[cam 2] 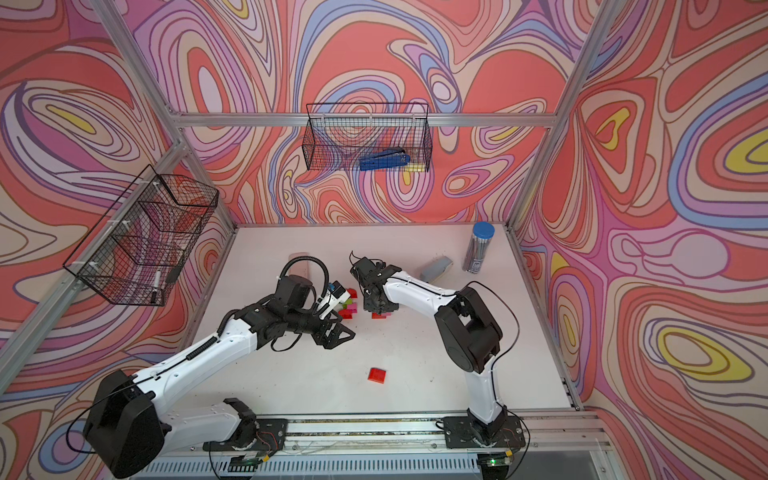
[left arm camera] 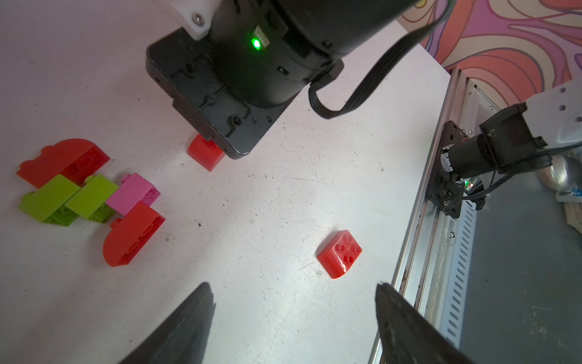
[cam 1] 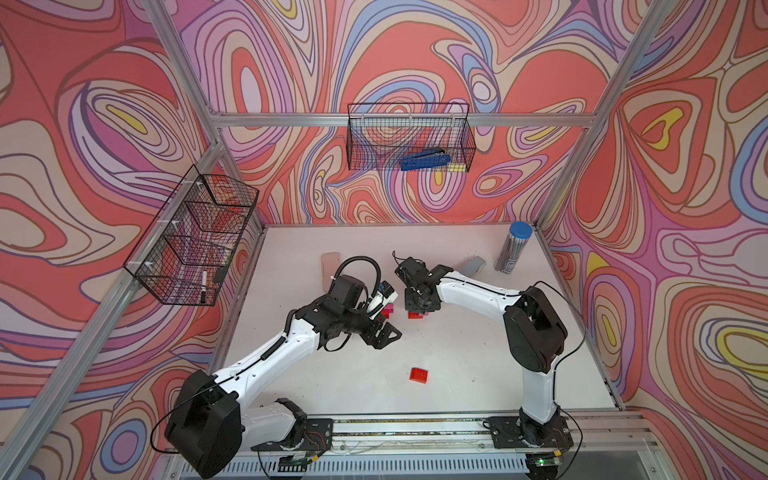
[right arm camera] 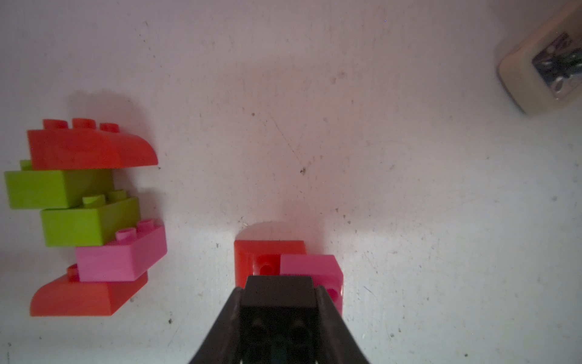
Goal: Assemble the letter s with lego
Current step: Assemble the lego brick with the lego brick.
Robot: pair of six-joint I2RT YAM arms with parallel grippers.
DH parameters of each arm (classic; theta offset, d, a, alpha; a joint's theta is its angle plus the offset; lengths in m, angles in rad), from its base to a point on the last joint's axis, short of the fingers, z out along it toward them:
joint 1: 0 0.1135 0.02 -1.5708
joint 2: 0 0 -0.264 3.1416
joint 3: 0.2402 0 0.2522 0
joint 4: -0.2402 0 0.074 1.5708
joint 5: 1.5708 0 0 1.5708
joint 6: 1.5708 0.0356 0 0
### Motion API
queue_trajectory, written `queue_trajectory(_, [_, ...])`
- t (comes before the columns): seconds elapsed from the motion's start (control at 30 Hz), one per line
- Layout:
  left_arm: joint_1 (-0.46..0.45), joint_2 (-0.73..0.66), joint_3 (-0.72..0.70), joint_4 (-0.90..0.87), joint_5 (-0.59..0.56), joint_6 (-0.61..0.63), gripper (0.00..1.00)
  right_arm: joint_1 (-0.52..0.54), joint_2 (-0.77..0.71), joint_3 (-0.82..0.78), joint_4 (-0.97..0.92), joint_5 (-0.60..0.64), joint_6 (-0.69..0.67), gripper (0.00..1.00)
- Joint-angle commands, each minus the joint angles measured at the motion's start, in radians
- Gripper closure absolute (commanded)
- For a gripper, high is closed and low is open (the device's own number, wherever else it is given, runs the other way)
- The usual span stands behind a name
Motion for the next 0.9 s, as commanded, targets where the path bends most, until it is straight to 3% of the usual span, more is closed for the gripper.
queue_trajectory(0.0, [0.006, -0.002, 0.005, 0.014, 0.017, -0.01, 0.18, 0.003, -0.001, 0.027, -0.027, 0.022, -0.002, 0.62])
queue_trajectory(0.47, [0.008, -0.013, 0.015, 0.016, 0.032, -0.012, 0.18, -0.026, -0.14, 0.019, -0.088, 0.088, -0.063, 0.47])
queue_trajectory(0.67, [0.007, -0.003, 0.031, 0.044, 0.057, -0.049, 0.18, -0.132, -0.297, -0.113, -0.052, 0.078, -0.171, 0.43])
queue_trajectory(0.87, [-0.011, 0.034, 0.06, 0.09, 0.051, -0.127, 0.19, -0.305, -0.378, -0.228, 0.011, 0.012, -0.342, 0.36])
